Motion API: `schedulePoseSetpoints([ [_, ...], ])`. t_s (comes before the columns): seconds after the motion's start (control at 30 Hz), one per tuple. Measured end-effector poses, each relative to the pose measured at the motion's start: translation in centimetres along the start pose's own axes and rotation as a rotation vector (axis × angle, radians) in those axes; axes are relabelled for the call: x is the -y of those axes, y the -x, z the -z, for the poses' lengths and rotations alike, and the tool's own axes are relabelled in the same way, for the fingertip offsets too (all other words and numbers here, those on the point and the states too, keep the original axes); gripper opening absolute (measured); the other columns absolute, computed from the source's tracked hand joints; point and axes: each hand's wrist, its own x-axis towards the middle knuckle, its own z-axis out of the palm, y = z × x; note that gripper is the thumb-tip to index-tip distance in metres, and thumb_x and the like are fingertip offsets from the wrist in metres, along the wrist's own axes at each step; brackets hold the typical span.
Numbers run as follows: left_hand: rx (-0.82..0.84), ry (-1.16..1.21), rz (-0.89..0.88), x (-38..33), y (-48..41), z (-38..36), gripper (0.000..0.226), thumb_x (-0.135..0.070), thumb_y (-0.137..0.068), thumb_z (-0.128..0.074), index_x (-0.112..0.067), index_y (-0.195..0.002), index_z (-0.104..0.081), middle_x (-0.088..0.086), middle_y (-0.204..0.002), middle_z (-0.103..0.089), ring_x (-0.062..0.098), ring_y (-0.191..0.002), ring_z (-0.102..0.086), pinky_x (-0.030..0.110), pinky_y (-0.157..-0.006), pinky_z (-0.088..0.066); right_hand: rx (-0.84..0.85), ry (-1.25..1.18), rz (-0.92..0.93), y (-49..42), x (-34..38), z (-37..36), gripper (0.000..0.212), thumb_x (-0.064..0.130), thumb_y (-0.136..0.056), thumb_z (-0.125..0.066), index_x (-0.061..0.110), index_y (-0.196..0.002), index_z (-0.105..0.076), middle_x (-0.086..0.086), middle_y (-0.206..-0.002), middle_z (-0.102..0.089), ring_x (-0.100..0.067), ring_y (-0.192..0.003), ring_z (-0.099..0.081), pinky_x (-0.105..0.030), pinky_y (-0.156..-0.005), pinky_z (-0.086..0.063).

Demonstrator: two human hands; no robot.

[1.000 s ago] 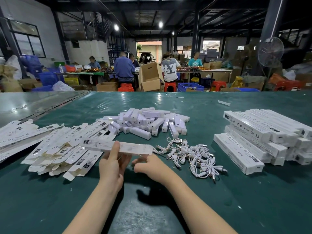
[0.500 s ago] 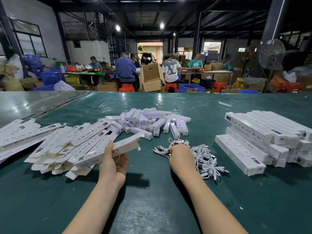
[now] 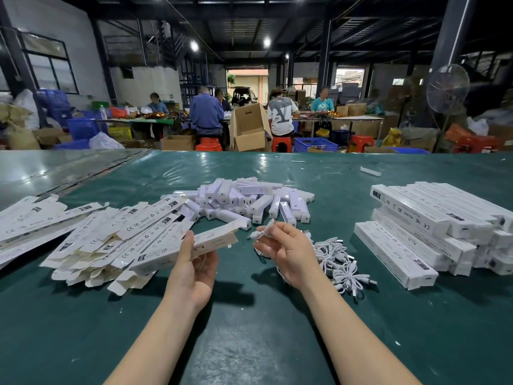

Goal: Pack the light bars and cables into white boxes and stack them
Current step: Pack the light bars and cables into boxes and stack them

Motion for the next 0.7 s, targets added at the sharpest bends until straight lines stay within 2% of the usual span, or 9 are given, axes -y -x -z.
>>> schedulePoseSetpoints([
  [0.13,0.03,-0.092,-0.005,0.5,-0.2,0.0,0.014,-0.023,-0.085,-0.065,-0.013,-0.089,-0.058,0.003,-0.085,-0.062,0.011,-0.074,-0.06,0.018,-0.045,-0.051,0.056,-0.12,-0.068,0.3,-0.2,-0.5,0.032,-0.005,-0.089,-0.045,0.002,-0.063,-0.062,-0.011,-0.064,-0.069,-0.018,-0.059,-0.069,-0.026,-0.054,-0.056],
  [0.2,0.033,-0.122,-0.008,0.7,-0.3,0.0,0.014,-0.023,-0.085,-0.064,-0.014,-0.092,-0.057,0.003,-0.085,-0.062,0.011,-0.073,-0.06,0.018,-0.045,-0.051,0.058,-0.087,-0.081,0.4,-0.3,-0.9,0.03,-0.01,-0.088,-0.042,0.001,-0.064,-0.057,-0.01,-0.06,-0.067,-0.016,-0.056,-0.068,-0.026,-0.052,-0.056],
  [0.27,0.035,-0.12,0.001,0.7,-0.3,0.0,0.013,-0.023,-0.085,-0.064,-0.014,-0.09,-0.057,0.003,-0.082,-0.062,0.011,-0.073,-0.059,0.017,-0.044,-0.05,0.068,-0.056,-0.089,0.4,-0.6,-1.0,0.024,-0.011,-0.087,-0.042,0.001,-0.069,-0.053,-0.009,-0.06,-0.068,-0.014,-0.057,-0.068,-0.027,-0.054,-0.057],
  [0.37,0.035,-0.044,0.032,0.6,-0.2,0.0,0.014,-0.024,-0.085,-0.065,-0.012,-0.088,-0.057,0.003,-0.071,-0.066,0.01,-0.072,-0.059,0.017,-0.044,-0.05,0.086,-0.128,-0.105,0.5,-0.7,-1.0,0.026,-0.013,-0.084,-0.044,-0.001,-0.068,-0.06,-0.011,-0.063,-0.068,-0.017,-0.06,-0.068,-0.029,-0.06,-0.059],
  [0.47,0.028,0.007,0.042,0.5,-0.1,-0.1,0.015,-0.023,-0.086,-0.064,-0.01,-0.087,-0.057,0.005,-0.077,-0.064,0.011,-0.075,-0.059,0.018,-0.045,-0.052,0.102,-0.148,-0.111,0.6,-0.8,-1.3,0.023,-0.013,-0.081,-0.05,-0.003,-0.07,-0.068,-0.013,-0.069,-0.07,-0.018,-0.066,-0.069,-0.025,-0.062,-0.057],
  [0.6,0.04,0.008,0.05,0.6,0.0,0.0,0.016,-0.024,-0.085,-0.065,-0.01,-0.086,-0.058,0.003,-0.064,-0.067,0.01,-0.074,-0.06,0.018,-0.045,-0.052,0.094,-0.116,-0.104,0.5,-1.3,-1.6,0.03,-0.011,-0.081,-0.052,0.001,-0.061,-0.072,-0.009,-0.07,-0.071,-0.014,-0.07,-0.07,-0.021,-0.067,-0.056],
  [0.7,0.041,0.025,0.064,0.6,-0.1,0.1,0.016,-0.024,-0.085,-0.065,-0.01,-0.086,-0.058,0.004,-0.077,-0.064,0.01,-0.075,-0.06,0.018,-0.046,-0.052,0.116,-0.155,-0.14,0.4,-1.5,-1.4,0.023,-0.006,-0.079,-0.056,0.0,-0.064,-0.072,-0.012,-0.076,-0.071,-0.017,-0.075,-0.07,-0.021,-0.07,-0.056],
])
